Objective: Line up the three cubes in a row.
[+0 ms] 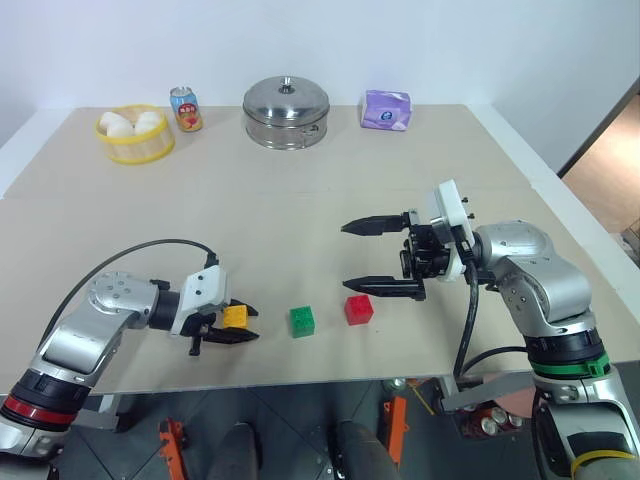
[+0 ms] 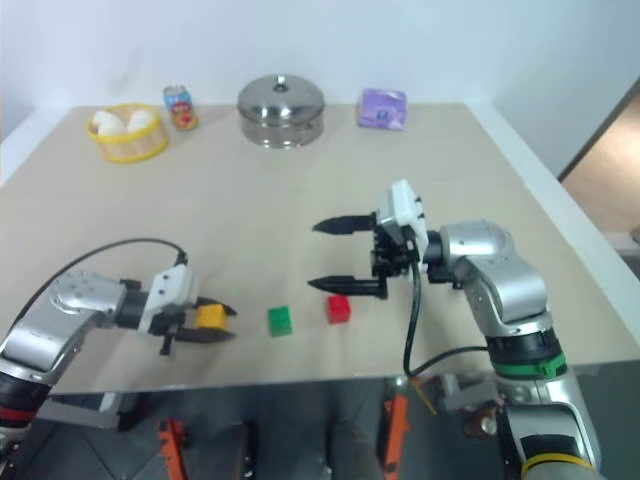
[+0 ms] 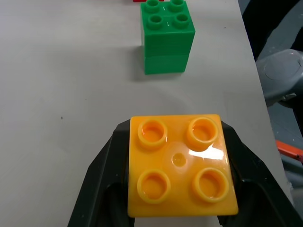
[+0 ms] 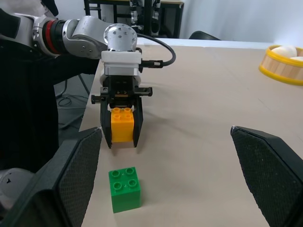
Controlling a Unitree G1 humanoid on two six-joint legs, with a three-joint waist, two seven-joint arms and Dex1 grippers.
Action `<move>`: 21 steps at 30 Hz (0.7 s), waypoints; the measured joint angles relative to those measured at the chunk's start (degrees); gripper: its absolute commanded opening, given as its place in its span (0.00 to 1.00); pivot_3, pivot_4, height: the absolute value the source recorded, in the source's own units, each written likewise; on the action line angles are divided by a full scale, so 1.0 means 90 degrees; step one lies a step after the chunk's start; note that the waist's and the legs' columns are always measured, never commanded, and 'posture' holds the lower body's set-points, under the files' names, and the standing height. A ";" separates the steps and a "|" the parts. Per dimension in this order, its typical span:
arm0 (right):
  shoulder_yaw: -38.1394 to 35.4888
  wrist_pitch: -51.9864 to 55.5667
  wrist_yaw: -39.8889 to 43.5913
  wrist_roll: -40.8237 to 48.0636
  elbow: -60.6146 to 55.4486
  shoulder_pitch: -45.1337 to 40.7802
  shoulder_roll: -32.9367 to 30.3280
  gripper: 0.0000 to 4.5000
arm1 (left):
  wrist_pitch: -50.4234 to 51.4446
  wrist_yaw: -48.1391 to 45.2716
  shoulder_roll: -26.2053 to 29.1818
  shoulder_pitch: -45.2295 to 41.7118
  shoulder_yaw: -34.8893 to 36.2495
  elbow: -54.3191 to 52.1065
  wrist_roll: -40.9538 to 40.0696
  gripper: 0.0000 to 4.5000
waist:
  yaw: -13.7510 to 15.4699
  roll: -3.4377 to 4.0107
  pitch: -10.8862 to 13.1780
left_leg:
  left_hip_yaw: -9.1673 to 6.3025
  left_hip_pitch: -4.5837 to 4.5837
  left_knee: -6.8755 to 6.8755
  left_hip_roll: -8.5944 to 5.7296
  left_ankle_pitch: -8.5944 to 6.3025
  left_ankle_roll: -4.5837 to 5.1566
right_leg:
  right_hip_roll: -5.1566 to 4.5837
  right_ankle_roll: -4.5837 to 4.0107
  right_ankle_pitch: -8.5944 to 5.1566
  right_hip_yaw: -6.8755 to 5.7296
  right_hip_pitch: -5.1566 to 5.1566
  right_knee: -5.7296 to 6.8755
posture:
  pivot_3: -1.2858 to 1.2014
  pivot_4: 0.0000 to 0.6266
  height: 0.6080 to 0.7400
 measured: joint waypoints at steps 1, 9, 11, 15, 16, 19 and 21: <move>0.0000 0.0001 -0.0011 0.0002 -0.0001 0.0010 -0.0004 1.00 | -0.0044 -0.0008 -0.0009 -0.0002 -0.0011 0.0033 0.0032 0.31 | 0.0000 0.0000 0.0000 | -0.0001 0.0000 -0.0001 0.0001 0.0000 0.0000 | 0.0001 0.0000 0.0000 0.0000 0.0000 0.0000 | 0.52 0.24 0.99; 0.0000 0.0066 -0.0009 0.0069 -0.0076 0.0069 -0.0073 1.00 | -0.0172 0.0034 -0.0190 -0.0154 -0.0198 0.0384 0.0215 0.31 | 0.0000 0.0000 0.0000 | 0.0000 0.0000 0.0001 0.0000 0.0000 0.0000 | 0.0000 0.0000 0.0000 -0.0001 0.0001 0.0000 | 0.52 0.24 0.99; 0.0000 0.0069 -0.0007 0.0070 -0.0076 0.0070 -0.0084 1.00 | -0.0173 0.0040 -0.0244 -0.0173 -0.0209 0.0443 0.0246 0.31 | 0.0001 0.0000 0.0000 | -0.0001 0.0001 0.0000 0.0000 0.0000 0.0000 | 0.0001 0.0000 0.0000 0.0000 0.0001 0.0000 | 0.52 0.24 0.99; 0.0000 0.0071 -0.0004 0.0071 -0.0076 0.0070 -0.0097 1.00 | -0.0224 0.0036 -0.0304 -0.0185 -0.0217 0.0481 0.0302 0.31 | 0.0001 0.0000 0.0000 | -0.0001 0.0001 0.0000 0.0000 0.0000 0.0000 | 0.0000 0.0000 0.0000 0.0000 0.0002 0.0000 | 0.52 0.24 0.99; 0.0000 0.0070 -0.0003 0.0071 -0.0076 0.0070 -0.0097 1.00 | -0.0246 0.0035 -0.0307 -0.0185 -0.0221 0.0484 0.0307 0.31 | 0.0001 0.0000 0.0000 | -0.0001 0.0001 0.0000 0.0000 0.0000 0.0000 | 0.0000 0.0000 0.0000 0.0000 0.0003 0.0000 | 0.52 0.24 0.99; 0.0000 0.0070 0.0000 0.0070 -0.0076 0.0070 -0.0099 1.00 | -0.0251 0.0031 -0.0320 -0.0185 -0.0225 0.0485 0.0311 0.31 | 0.0001 0.0000 0.0000 | -0.0001 0.0001 0.0001 0.0000 0.0000 0.0000 | 0.0000 0.0000 0.0000 0.0000 0.0004 0.0000 | 0.52 0.24 0.99; 0.0000 0.0070 0.0000 0.0070 -0.0076 0.0070 -0.0102 1.00 | -0.0244 0.0019 -0.0321 -0.0185 -0.0225 0.0485 0.0309 0.54 | 0.0001 0.0000 0.0000 | 0.0000 0.0001 0.0001 0.0000 0.0000 0.0000 | -0.0001 0.0000 0.0000 0.0000 0.0004 0.0000 | 0.52 0.24 0.99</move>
